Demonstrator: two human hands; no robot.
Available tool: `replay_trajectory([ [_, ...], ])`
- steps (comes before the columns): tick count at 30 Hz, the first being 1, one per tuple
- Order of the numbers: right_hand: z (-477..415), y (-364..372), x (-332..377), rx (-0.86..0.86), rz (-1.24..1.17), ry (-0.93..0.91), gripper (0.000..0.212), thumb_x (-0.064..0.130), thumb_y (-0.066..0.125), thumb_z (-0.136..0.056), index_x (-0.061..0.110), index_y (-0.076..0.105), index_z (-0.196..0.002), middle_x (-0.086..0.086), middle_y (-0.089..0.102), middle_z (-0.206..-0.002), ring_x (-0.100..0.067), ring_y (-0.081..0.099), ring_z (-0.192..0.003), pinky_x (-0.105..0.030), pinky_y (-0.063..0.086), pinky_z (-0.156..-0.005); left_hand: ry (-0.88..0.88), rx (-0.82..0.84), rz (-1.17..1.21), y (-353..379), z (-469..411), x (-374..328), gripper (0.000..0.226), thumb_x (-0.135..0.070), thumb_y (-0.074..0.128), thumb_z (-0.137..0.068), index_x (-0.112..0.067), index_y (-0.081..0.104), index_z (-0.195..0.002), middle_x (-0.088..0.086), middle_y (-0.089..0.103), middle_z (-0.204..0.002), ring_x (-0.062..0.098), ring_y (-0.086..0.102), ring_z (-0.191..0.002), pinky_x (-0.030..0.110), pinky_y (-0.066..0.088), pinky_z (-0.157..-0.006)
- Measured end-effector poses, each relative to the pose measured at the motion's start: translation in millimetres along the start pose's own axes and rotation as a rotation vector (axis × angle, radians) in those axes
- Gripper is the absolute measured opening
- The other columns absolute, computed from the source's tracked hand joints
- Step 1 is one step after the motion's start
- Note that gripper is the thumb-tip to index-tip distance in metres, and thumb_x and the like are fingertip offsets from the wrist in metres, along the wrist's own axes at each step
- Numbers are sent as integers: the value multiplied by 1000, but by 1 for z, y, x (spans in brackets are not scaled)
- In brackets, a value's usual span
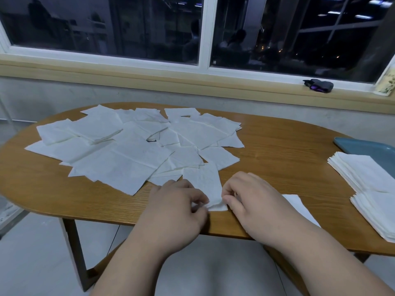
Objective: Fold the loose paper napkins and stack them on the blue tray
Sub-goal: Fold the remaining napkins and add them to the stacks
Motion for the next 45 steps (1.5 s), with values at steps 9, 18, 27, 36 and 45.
replay_trajectory([
  [9,-9,-9,12,-112,-109,-8,10,26,52,-99,30,55,-90,19,53,-93,-4,45,-96,-18,34,-82,38,-167,-28,5,-8,-1,16,-42,57,-90,-38,71,-94,-17,61,-88,9,54,-91,36,41,-84],
  [18,0,-29,-9,-193,-525,222,72,41,66,-88,54,24,-146,34,29,-149,11,24,-138,-24,25,-112,-49,-453,854,-28,3,-28,11,-32,61,-85,-33,68,-77,-11,68,-71,2,61,-65,11,43,-57],
  [27,34,-49,-17,-189,-910,323,47,2,60,-95,37,53,-125,9,76,-96,-12,73,-87,-30,60,-72,-181,-296,1026,-11,-3,-45,23,-16,60,-94,-35,69,-85,-5,72,-74,11,68,-66,24,49,-61],
  [36,70,-39,-69,-379,-665,424,22,27,60,-96,45,71,-94,45,63,-96,22,54,-98,4,38,-70,-46,-27,497,23,-10,-67,33,-26,59,-95,-59,63,-102,-35,61,-72,-14,56,-78,1,36,-66],
  [45,75,-29,-101,-271,-464,439,21,26,57,-96,41,72,-94,27,62,-92,1,57,-86,-9,40,-67,-54,43,363,46,-18,-65,17,-28,64,-88,-40,74,-81,-27,64,-87,-6,57,-91,10,41,-72],
])
Point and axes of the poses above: each hand's wrist, its own z-axis away from the middle knuckle, its own y-axis out of the palm, x = y × z, the point moved 2 cm from there along -z, towards the middle knuckle
